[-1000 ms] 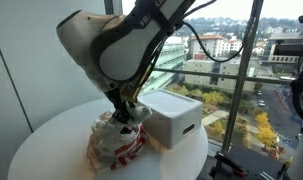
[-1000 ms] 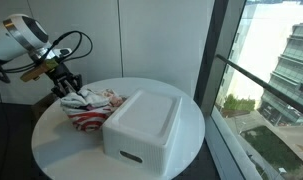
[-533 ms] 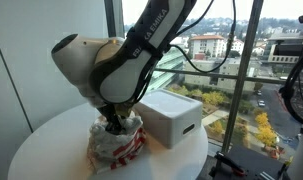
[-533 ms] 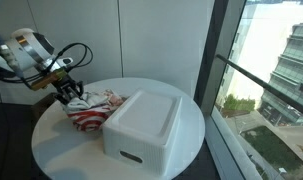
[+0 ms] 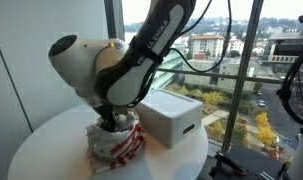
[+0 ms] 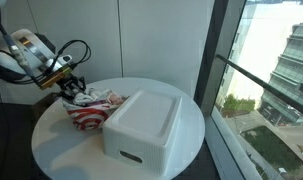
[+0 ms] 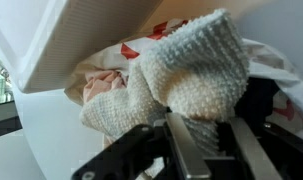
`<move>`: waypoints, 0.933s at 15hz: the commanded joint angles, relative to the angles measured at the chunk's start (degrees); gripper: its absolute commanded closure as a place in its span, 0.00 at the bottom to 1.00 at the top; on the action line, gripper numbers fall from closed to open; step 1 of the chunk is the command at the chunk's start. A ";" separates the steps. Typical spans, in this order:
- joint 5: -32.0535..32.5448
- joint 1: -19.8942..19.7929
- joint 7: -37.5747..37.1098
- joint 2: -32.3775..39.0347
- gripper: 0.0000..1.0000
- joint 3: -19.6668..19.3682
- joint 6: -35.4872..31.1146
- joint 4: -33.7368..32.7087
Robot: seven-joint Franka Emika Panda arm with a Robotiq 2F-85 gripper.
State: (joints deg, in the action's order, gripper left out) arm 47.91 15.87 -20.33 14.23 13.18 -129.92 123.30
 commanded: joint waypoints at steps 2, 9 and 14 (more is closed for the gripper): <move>4.57 0.97 0.85 1.92 0.94 -1.20 -3.51 -2.21; 6.16 -0.56 -0.03 8.15 0.94 -4.34 -13.44 -1.87; 6.86 -0.02 1.39 11.49 0.94 -6.42 -20.82 -0.72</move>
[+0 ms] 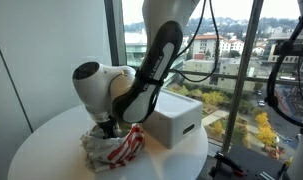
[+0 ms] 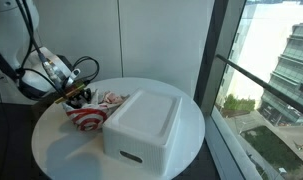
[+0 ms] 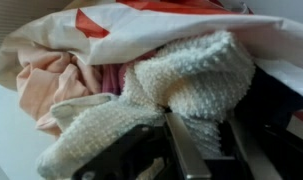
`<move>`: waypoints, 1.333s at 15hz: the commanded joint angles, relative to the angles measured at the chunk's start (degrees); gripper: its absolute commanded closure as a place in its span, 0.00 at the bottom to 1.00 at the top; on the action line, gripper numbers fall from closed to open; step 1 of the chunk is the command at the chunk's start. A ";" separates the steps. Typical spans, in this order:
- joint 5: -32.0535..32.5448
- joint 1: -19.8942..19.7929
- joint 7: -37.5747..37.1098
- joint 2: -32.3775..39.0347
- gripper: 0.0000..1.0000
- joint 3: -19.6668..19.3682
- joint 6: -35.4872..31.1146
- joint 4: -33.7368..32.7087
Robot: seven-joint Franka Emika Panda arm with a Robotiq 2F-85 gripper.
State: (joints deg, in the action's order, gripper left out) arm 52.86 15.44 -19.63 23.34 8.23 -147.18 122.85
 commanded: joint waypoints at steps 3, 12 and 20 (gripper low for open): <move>3.33 1.21 -0.48 3.77 0.94 -3.12 -2.14 -0.31; -6.47 1.01 -0.59 -9.40 0.09 1.36 8.80 6.84; -33.27 0.33 9.37 -29.77 0.00 5.82 16.92 9.94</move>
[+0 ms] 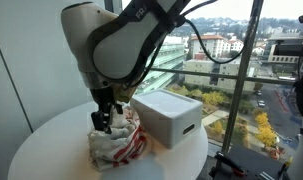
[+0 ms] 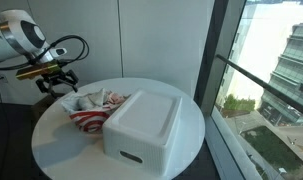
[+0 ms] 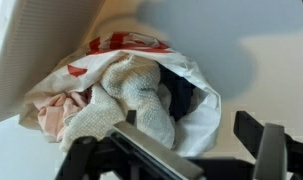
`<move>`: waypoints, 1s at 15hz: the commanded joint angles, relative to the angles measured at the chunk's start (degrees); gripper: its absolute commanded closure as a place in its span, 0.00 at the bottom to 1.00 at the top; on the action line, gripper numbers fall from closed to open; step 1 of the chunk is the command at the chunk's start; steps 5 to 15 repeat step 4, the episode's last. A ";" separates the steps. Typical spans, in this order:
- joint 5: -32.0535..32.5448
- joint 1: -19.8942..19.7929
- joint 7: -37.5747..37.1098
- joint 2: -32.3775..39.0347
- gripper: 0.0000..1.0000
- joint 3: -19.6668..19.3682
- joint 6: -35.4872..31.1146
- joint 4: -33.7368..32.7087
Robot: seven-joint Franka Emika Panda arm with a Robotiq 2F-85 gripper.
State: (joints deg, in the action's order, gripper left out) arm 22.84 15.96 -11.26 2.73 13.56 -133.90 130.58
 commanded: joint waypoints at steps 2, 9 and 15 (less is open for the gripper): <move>-2.72 -0.95 -0.18 -12.41 0.00 0.50 6.63 1.60; -2.70 -1.74 -0.59 -14.59 0.00 0.48 8.31 1.23; -2.70 -1.74 -0.59 -14.59 0.00 0.48 8.31 1.23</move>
